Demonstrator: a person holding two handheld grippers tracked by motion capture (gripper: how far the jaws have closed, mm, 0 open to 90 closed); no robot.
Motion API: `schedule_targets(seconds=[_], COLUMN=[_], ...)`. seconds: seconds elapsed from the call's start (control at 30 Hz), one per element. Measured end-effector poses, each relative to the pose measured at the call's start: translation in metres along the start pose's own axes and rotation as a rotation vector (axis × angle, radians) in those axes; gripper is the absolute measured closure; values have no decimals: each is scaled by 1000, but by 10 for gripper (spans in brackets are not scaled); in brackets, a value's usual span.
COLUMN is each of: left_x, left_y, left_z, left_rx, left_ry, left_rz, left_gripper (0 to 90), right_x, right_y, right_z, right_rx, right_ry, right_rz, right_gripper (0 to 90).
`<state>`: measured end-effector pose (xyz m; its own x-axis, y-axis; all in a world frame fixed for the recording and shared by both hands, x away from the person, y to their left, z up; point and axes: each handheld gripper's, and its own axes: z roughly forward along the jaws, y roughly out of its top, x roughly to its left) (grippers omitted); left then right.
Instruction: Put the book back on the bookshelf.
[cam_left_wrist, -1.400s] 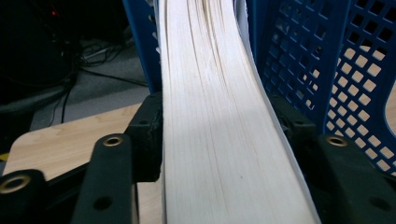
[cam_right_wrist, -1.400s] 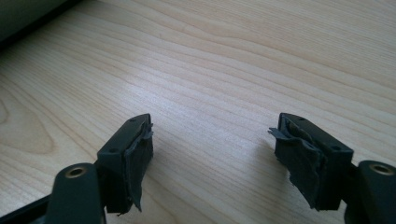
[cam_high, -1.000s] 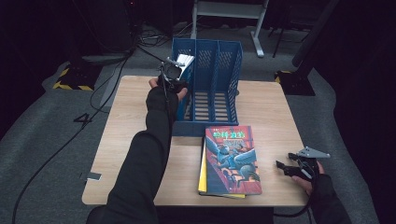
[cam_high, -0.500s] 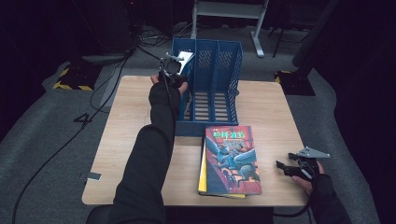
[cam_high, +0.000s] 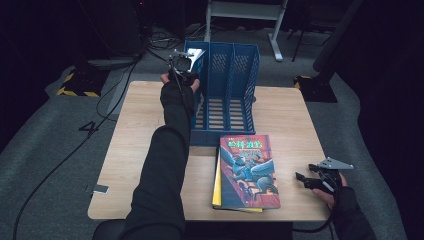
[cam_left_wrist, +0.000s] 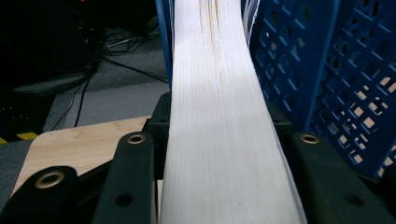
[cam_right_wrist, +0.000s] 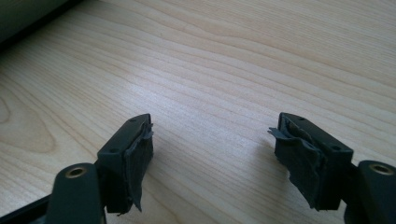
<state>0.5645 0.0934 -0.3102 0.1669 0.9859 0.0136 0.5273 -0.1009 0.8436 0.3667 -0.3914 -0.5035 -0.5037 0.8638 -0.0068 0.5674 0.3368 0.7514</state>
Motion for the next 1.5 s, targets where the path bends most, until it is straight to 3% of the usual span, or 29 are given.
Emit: schedule_targets(seconds=[0.47, 0.77, 1.2, 1.5], left_x=[-4, -6, 0, 5], left_y=[-6, -5, -7, -15], left_z=[2, -4, -33, -53], left_rx=[2, 17, -23, -52], left_ry=[25, 21, -30, -82], left_rz=[12, 67, 122, 138], left_gripper=[584, 554, 472, 431], right_x=[0, 0, 0, 0], right_y=[0, 0, 0, 0], right_z=[0, 0, 0, 0], right_rx=[1, 1, 1, 1], right_ry=[0, -1, -1, -2], right_rz=[0, 0, 0, 0], right_gripper=[285, 283, 281, 279])
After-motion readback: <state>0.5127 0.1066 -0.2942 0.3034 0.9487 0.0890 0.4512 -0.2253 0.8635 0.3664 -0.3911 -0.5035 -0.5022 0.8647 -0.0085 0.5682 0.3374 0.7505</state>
